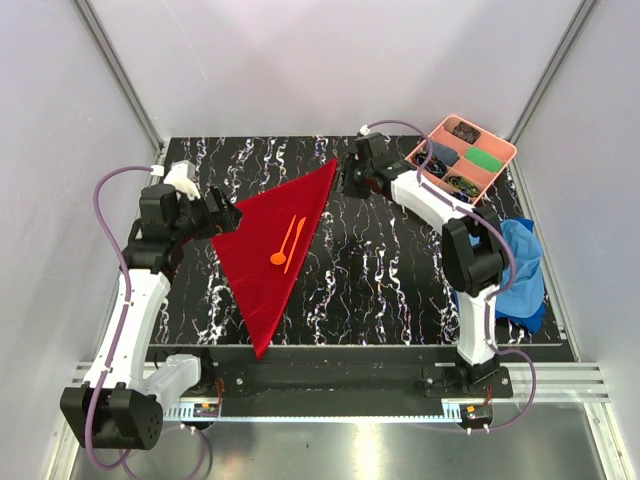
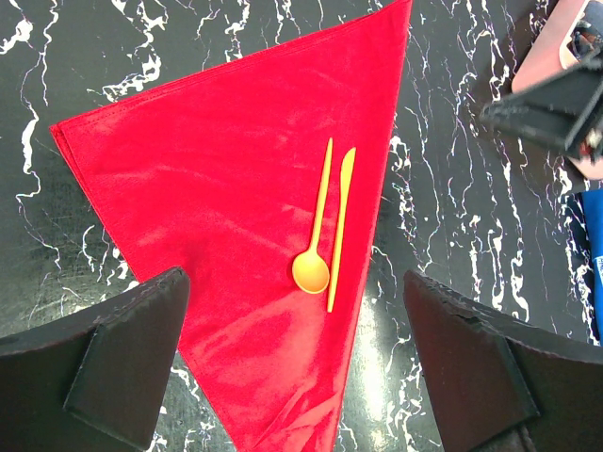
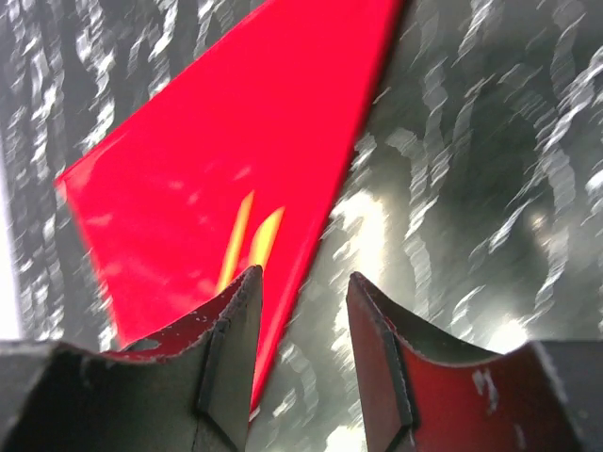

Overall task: Fold the napkin, place the utensils inside, and roll it up
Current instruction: Fold the napkin at the center of the board.

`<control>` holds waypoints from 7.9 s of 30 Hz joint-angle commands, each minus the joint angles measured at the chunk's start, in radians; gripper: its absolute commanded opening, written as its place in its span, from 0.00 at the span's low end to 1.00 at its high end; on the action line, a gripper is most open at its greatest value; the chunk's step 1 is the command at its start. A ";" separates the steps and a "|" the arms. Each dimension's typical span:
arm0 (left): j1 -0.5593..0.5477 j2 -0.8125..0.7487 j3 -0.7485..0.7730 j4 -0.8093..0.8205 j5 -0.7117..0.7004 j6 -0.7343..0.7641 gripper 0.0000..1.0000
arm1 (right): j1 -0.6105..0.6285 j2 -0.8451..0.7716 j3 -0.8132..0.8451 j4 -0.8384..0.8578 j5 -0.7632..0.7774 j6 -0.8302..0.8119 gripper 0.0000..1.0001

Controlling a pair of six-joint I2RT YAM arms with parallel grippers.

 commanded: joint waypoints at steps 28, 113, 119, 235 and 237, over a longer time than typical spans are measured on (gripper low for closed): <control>-0.003 0.009 -0.004 0.048 0.002 0.008 0.99 | -0.184 0.783 0.782 0.078 -0.343 0.111 0.53; -0.003 0.010 -0.004 0.049 0.031 0.004 0.99 | -0.112 0.154 -0.241 0.896 -0.498 0.195 0.00; -0.003 0.004 -0.005 0.054 0.044 -0.001 0.99 | -0.081 0.118 -0.355 0.969 -0.505 0.238 0.00; -0.003 0.024 -0.010 0.054 0.023 -0.001 0.99 | 0.758 0.027 -0.386 0.409 0.076 -0.975 0.52; -0.003 0.025 -0.010 0.054 0.028 -0.004 0.99 | 0.756 0.044 -0.381 0.405 0.093 -0.972 0.50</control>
